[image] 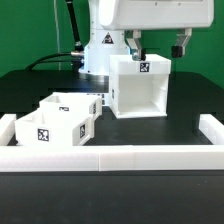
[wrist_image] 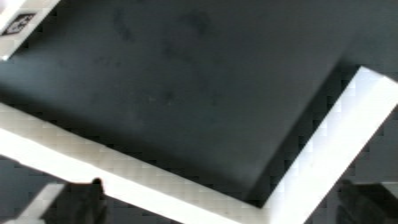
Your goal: Assemble drawer
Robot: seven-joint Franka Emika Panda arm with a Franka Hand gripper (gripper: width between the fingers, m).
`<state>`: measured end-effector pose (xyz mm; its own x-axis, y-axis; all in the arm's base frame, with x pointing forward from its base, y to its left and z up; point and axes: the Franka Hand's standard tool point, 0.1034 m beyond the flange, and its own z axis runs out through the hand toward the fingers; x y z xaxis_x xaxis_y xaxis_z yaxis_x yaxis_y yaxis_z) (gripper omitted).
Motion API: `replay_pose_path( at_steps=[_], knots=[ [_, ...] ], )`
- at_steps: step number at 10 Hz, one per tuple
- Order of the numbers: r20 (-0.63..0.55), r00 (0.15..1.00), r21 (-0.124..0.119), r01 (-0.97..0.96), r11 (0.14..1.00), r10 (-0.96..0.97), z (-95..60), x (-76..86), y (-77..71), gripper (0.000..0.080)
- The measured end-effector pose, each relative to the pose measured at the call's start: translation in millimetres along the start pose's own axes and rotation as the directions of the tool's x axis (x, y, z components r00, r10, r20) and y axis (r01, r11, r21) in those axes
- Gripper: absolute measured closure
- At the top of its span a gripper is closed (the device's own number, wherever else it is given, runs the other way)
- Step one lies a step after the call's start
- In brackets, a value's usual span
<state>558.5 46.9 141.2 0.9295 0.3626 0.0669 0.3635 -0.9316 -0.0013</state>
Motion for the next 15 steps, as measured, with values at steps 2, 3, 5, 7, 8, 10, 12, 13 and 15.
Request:
replay_pose_path(
  at_steps=[2, 3, 5, 7, 8, 10, 12, 13, 15],
  knots=[
    [0.001, 0.995, 0.001, -0.1, 0.995, 0.1, 0.6, -0.2, -0.8, 0.015],
    [0.005, 0.985, 0.003, -0.174, 0.985, 0.174, 0.7, -4.6, -5.3, 0.015],
    [0.034, 0.978, -0.004, -0.204, 0.979, 0.204, -1.8, -34.8, -32.4, 0.015],
    [0.039, 0.98, -0.009, -0.194, 0.981, 0.194, -10.6, -61.9, -49.6, 0.015],
    [0.036, 0.982, -0.015, -0.185, 0.983, 0.186, -13.2, -78.2, -56.1, 0.015],
    [0.041, 0.982, -0.017, -0.185, 0.983, 0.186, -12.3, -86.2, -57.5, 0.015],
    [0.043, 0.982, -0.017, -0.185, 0.983, 0.185, -11.5, -86.2, -57.6, 0.015],
    [0.046, 0.979, -0.013, -0.2, 0.98, 0.201, -10.6, -88.0, -58.4, 0.015],
    [0.068, 0.97, -0.007, -0.233, 0.972, 0.233, -5.4, -104.9, -69.8, 0.015]
  ],
)
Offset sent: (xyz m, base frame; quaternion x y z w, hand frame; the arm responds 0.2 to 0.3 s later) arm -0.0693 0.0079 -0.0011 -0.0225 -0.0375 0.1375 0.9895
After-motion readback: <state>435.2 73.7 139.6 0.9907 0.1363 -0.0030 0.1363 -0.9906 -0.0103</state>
